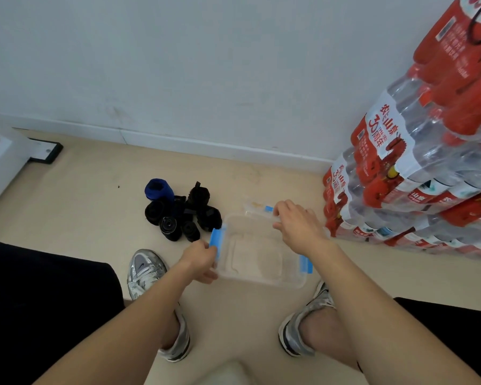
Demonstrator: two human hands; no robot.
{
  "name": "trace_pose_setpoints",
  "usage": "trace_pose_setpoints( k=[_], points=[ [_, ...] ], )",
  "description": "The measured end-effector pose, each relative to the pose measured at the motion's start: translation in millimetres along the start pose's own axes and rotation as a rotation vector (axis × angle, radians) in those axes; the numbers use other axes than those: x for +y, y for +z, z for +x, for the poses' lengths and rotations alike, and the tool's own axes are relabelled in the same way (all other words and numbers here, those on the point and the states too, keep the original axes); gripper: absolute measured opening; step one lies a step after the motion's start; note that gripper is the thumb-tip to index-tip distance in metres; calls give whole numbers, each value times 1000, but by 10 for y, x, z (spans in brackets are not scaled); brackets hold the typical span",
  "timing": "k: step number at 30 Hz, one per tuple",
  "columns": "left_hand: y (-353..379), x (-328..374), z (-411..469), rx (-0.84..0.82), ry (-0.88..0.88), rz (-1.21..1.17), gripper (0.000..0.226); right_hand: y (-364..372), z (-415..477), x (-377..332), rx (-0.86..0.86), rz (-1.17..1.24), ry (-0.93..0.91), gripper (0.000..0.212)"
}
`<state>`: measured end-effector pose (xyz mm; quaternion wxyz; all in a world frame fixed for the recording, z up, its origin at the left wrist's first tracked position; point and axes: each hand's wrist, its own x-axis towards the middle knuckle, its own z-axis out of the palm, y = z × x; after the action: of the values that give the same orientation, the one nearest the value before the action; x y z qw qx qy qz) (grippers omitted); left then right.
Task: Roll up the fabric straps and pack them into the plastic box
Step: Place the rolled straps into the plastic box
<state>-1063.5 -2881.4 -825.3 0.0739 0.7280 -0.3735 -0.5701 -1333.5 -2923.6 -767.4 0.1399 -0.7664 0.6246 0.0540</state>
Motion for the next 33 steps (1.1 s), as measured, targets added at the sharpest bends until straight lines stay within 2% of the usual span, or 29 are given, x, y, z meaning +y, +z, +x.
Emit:
trace_pose_setpoints(
  k=[1, 4, 6, 8, 11, 13, 15, 17, 21, 27, 31, 33],
  points=[
    [-17, 7, -4, 50, 34, 139, 26, 40, 35, -11, 13, -6, -3, 26],
    [-110, 1, 25, 374, 176, 587, 25, 136, 143, -57, 43, 7, -24, 27],
    [-168, 21, 56, 494, 274, 721, 15, 190, 212, -88, 63, 5, -46, 28],
    [-213, 59, 121, 535, 387, 803, 21, 225, 278, -129, 70, 8, -61, 28],
    [-267, 130, 288, 566, 538, 907, 44, 271, 368, -181, 64, 14, -63, 29],
    [-269, 201, 404, 535, 592, 967, 58, 299, 402, -192, 66, 22, -50, 30],
    [-249, 278, 507, 490, 595, 1018, 59, 314, 407, -190, 57, 33, -40, 32],
    [-224, 339, 613, 459, 561, 1013, 47, 315, 387, -178, 33, 45, -31, 37],
    [-226, 417, 743, 454, 450, 809, 13, 286, 280, -148, 54, 57, 21, 46],
    [-326, 542, 707, 613, 514, 684, 21, 220, 195, -148, 215, 147, 46, 40],
    [-436, 664, 436, 806, 660, 620, 20, 88, 196, -229, 409, 219, 32, 35],
    [-465, 714, 282, 862, 751, 487, 22, 9, 206, -321, 508, 249, -11, 36]
  ],
)
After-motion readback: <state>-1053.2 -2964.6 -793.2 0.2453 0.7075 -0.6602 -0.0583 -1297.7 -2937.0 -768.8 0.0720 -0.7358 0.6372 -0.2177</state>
